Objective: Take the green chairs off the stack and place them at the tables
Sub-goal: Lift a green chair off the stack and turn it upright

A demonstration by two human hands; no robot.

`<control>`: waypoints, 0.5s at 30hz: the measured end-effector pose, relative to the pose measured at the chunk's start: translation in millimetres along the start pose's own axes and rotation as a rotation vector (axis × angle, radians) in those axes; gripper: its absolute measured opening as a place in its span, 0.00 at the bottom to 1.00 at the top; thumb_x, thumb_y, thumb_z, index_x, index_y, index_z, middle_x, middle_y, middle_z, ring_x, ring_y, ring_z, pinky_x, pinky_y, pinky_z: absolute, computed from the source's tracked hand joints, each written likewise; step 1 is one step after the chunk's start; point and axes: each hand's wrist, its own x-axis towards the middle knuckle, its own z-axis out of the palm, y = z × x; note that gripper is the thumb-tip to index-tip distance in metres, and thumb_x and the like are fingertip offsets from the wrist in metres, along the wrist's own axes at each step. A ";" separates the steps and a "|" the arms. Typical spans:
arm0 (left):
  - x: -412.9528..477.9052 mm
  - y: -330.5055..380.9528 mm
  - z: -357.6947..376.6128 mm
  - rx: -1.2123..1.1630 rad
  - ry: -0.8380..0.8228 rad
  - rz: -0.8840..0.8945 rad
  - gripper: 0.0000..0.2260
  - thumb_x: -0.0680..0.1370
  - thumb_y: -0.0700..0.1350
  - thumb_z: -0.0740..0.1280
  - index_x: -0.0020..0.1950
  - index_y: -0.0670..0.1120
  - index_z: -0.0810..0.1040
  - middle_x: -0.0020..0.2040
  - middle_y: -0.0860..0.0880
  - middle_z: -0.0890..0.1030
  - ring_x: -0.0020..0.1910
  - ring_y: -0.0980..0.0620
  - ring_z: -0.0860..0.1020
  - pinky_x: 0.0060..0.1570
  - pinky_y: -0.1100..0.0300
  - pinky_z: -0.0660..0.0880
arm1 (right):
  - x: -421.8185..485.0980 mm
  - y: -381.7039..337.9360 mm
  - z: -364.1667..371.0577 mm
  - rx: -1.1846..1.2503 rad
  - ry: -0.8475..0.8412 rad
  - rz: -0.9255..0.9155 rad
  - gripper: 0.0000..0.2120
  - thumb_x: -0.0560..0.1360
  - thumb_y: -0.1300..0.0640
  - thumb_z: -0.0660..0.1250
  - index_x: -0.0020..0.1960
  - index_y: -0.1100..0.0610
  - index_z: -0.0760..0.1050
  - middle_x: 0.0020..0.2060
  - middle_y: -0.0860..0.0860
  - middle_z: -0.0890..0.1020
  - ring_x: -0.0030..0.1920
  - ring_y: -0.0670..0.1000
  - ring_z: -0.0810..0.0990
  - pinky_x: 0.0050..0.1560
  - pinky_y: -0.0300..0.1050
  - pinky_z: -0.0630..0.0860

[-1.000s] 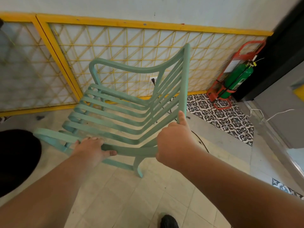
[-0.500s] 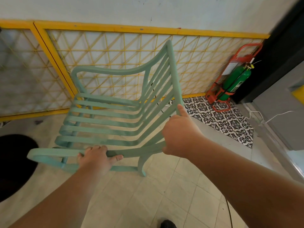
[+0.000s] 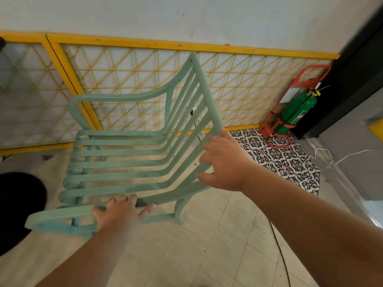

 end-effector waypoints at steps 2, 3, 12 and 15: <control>-1.2 -6.9 0.8 0.008 0.016 0.029 0.49 0.63 0.82 0.33 0.79 0.62 0.54 0.80 0.52 0.62 0.78 0.43 0.59 0.70 0.27 0.54 | -5.5 -1.0 1.3 0.328 0.191 0.140 0.26 0.78 0.43 0.65 0.73 0.51 0.73 0.76 0.53 0.68 0.80 0.55 0.53 0.77 0.49 0.42; -3.4 -9.4 1.0 -0.003 0.039 0.046 0.48 0.64 0.82 0.34 0.80 0.62 0.49 0.82 0.52 0.58 0.80 0.43 0.54 0.71 0.27 0.52 | -8.3 -3.2 2.2 0.496 0.290 0.247 0.27 0.79 0.48 0.66 0.76 0.52 0.69 0.78 0.53 0.65 0.80 0.52 0.52 0.78 0.47 0.46; 8.8 -46.3 -4.7 -0.034 0.013 -0.046 0.54 0.61 0.84 0.37 0.82 0.59 0.50 0.83 0.50 0.54 0.81 0.42 0.51 0.76 0.34 0.48 | -22.0 -20.1 24.1 0.872 0.392 0.651 0.31 0.82 0.56 0.60 0.82 0.48 0.55 0.74 0.44 0.68 0.61 0.37 0.67 0.50 0.27 0.66; 21.9 -69.8 -9.0 0.024 -0.068 -0.105 0.57 0.55 0.87 0.38 0.75 0.61 0.66 0.75 0.53 0.71 0.74 0.45 0.65 0.73 0.35 0.55 | -18.1 -20.3 26.8 0.695 0.383 0.621 0.31 0.82 0.58 0.58 0.83 0.50 0.53 0.77 0.45 0.65 0.62 0.43 0.72 0.48 0.32 0.69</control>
